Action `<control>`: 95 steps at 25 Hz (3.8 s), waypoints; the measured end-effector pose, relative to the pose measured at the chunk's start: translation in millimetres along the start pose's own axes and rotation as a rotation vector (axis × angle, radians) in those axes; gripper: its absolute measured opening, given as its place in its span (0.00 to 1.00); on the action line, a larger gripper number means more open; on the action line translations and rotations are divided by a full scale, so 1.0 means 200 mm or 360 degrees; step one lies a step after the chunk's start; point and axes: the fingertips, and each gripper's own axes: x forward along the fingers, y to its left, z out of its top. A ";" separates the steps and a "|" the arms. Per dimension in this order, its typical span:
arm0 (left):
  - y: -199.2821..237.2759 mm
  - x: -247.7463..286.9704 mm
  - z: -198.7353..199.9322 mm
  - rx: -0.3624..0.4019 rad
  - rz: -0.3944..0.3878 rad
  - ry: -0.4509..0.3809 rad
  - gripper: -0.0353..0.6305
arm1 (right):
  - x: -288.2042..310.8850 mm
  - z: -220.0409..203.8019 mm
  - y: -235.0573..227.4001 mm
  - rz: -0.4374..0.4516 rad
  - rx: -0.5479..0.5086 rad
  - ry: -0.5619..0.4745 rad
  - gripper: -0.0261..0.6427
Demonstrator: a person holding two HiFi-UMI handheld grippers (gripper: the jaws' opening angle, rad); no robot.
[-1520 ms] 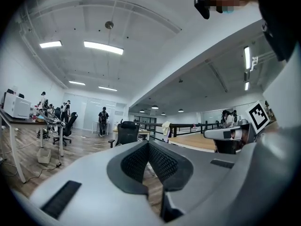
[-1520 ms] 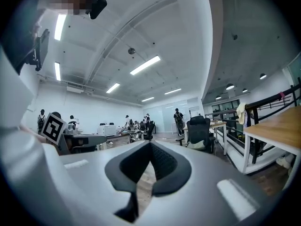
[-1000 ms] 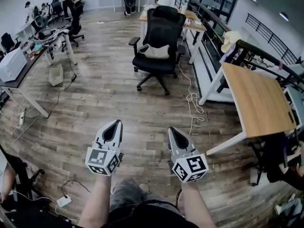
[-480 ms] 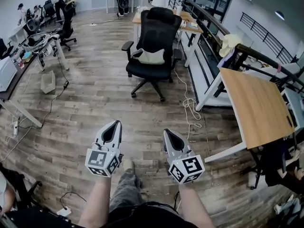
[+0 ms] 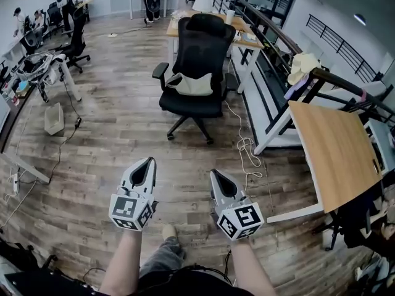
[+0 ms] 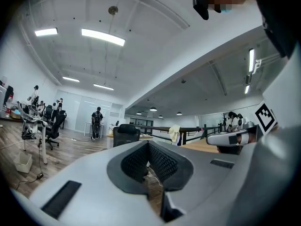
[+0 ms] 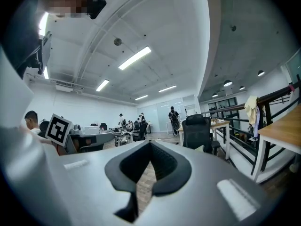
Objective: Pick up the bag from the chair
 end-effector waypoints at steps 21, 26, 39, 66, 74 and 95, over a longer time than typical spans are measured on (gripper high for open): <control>0.55 0.57 0.05 -0.0005 -0.0056 -0.0029 0.05 | 0.72 0.00 -0.22 -0.0093 0.0018 -0.0001 0.05; 0.58 0.67 0.02 -0.0017 -0.0051 -0.0030 0.05 | 0.81 -0.01 -0.29 -0.0087 0.0034 0.0000 0.05; 0.71 1.27 -0.07 -0.0030 -0.0056 0.0045 0.05 | 1.32 -0.02 -0.70 -0.0017 0.0068 0.0058 0.05; 0.81 2.23 -0.25 -0.0069 0.0011 0.0151 0.05 | 1.93 -0.10 -1.44 0.0062 0.0130 0.0165 0.05; 0.89 2.44 -0.29 -0.0076 0.0001 0.0173 0.05 | 2.09 -0.10 -1.57 0.0036 0.0137 0.0160 0.05; 1.27 3.29 -0.35 -0.0100 -0.0152 0.0303 0.05 | 2.83 -0.15 -2.00 -0.0084 0.0206 0.0267 0.05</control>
